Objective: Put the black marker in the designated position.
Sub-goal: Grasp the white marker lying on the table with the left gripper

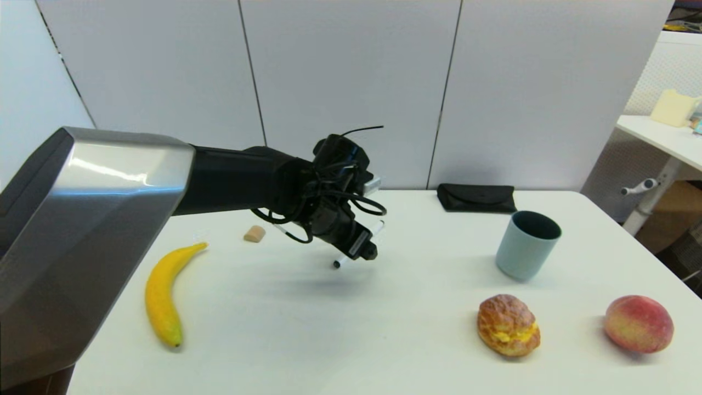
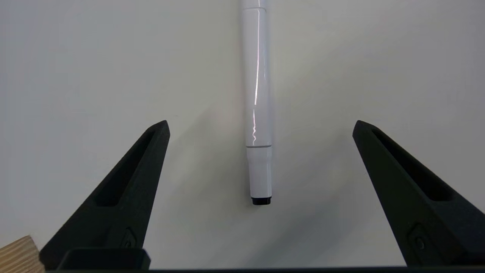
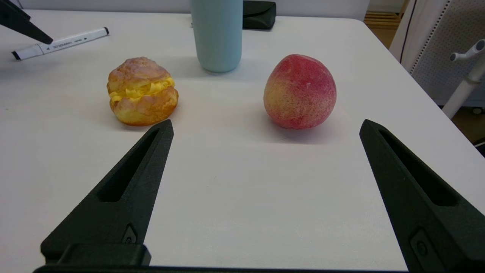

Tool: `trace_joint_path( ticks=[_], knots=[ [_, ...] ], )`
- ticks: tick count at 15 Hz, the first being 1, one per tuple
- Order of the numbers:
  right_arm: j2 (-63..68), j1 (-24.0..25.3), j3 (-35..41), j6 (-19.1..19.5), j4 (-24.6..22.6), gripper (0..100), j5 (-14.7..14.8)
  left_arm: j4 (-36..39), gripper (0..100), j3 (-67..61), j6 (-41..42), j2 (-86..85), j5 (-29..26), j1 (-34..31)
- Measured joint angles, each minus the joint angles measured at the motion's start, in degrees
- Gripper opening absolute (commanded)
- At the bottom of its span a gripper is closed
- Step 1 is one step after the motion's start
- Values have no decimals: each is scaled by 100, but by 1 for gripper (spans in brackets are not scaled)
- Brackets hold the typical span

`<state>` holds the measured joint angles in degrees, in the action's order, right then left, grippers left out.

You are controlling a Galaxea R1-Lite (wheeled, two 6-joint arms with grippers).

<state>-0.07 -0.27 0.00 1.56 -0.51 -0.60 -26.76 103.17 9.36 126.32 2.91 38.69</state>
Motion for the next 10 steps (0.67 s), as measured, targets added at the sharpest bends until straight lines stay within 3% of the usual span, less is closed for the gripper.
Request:
trace_joint_path(
  ticks=[10],
  knots=[
    [0, 2, 0, -2, 0, 100, -4, 24, 100, 138, 56, 254, 46, 46]
  ],
)
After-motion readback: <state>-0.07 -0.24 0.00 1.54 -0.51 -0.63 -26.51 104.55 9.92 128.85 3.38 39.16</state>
